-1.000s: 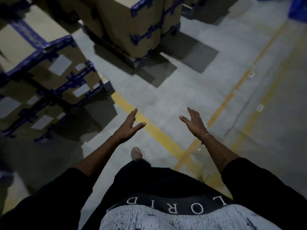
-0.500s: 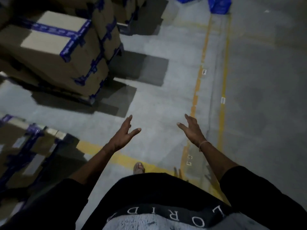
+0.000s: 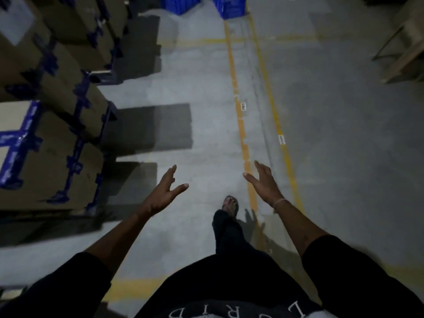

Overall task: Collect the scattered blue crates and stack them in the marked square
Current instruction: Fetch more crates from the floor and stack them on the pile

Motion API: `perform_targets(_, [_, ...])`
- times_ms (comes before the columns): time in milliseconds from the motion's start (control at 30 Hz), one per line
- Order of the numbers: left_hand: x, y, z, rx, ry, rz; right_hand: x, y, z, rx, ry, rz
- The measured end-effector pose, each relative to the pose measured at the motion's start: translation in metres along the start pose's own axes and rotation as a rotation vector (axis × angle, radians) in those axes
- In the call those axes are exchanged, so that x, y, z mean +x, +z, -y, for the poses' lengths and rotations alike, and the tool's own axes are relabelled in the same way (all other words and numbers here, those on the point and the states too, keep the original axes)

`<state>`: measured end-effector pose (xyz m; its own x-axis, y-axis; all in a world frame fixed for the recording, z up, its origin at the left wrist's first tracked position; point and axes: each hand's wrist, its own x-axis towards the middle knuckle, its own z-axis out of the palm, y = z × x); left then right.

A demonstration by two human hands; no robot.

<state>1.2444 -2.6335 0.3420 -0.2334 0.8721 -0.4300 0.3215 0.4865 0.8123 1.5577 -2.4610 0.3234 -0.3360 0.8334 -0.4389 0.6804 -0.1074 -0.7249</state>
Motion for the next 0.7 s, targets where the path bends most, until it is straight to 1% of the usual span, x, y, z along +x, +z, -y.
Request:
perform_targets(200, [0.135, -0.042, -0.06, -0.018, 0.007, -0.038, 0.138, -0.052, 0.056, 0.028, 0.011, -0.006])
perform_targets(300, [0.199, -0.069, -0.098, 0.002, 0.054, -0.065, 0.205, -0.083, 0.094, -0.013, -0.015, -0.014])
perform_targets(400, [0.258, -0.091, -0.128, -0.064, 0.061, -0.106, 0.267, -0.107, 0.13, -0.036, -0.028, -0.02])
perform_targets(533, [0.336, -0.122, -0.152, -0.097, 0.078, -0.119, 0.35, -0.128, 0.175, -0.067, -0.052, -0.022])
perform_targets(700, [0.459, -0.183, -0.169, -0.083, 0.083, -0.103, 0.471, -0.138, 0.228, -0.049, -0.043, -0.032])
